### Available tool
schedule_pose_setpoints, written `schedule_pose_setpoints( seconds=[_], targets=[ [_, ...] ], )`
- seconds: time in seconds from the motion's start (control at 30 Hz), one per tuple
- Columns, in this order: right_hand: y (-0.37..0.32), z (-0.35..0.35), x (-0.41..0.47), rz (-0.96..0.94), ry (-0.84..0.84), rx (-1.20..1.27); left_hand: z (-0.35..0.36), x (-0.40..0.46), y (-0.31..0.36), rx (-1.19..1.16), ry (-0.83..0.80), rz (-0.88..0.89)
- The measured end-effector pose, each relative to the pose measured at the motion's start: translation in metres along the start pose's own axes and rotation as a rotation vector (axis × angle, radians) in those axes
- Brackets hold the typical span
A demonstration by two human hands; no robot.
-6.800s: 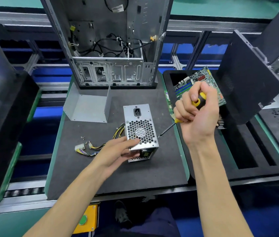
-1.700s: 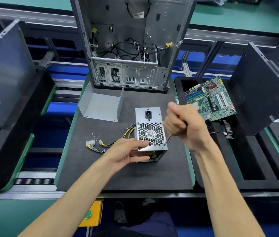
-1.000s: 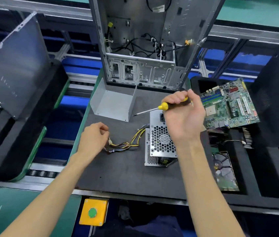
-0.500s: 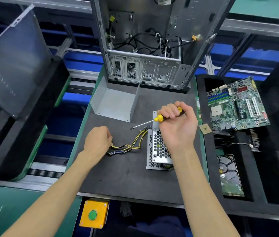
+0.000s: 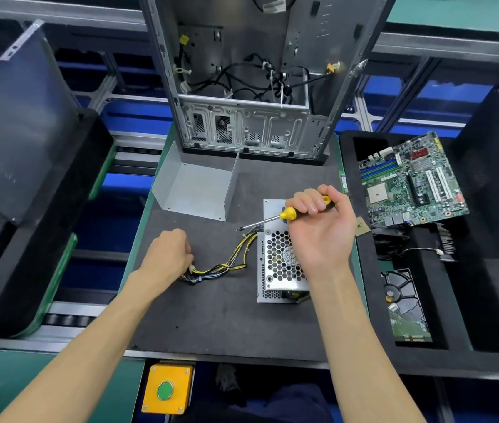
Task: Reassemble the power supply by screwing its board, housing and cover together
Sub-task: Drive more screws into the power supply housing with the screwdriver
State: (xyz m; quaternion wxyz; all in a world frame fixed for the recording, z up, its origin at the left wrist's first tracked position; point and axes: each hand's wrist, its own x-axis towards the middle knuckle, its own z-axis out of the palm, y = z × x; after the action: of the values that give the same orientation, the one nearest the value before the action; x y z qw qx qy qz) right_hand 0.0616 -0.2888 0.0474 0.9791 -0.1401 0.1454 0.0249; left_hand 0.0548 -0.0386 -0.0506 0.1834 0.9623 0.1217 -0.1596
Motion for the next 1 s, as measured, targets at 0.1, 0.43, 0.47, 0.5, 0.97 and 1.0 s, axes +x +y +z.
schedule_pose_setpoints(
  seconds=[0.1,0.43,0.47,0.5,0.97,1.0],
  targets=[
    [-0.001,0.001,-0.002,-0.012,-0.001,-0.001,0.001,-0.005,0.002,0.019,0.032,0.02],
    [-0.008,0.008,-0.01,-0.058,-0.001,0.114,-0.039,-0.039,0.033,-0.815,0.148,0.139],
    [-0.008,0.009,-0.011,-0.061,-0.003,0.133,-0.046,-0.046,0.042,-0.979,0.127,0.171],
    [-0.008,0.011,-0.012,-0.063,-0.004,0.148,-0.052,-0.054,0.05,-1.107,0.097,0.201],
    [-0.007,0.016,-0.027,-0.108,-0.021,0.125,-0.07,-0.096,0.083,-1.418,-0.069,0.338],
    [-0.007,0.016,-0.028,-0.115,-0.021,0.12,-0.07,-0.097,0.083,-1.404,-0.06,0.339]
  ],
)
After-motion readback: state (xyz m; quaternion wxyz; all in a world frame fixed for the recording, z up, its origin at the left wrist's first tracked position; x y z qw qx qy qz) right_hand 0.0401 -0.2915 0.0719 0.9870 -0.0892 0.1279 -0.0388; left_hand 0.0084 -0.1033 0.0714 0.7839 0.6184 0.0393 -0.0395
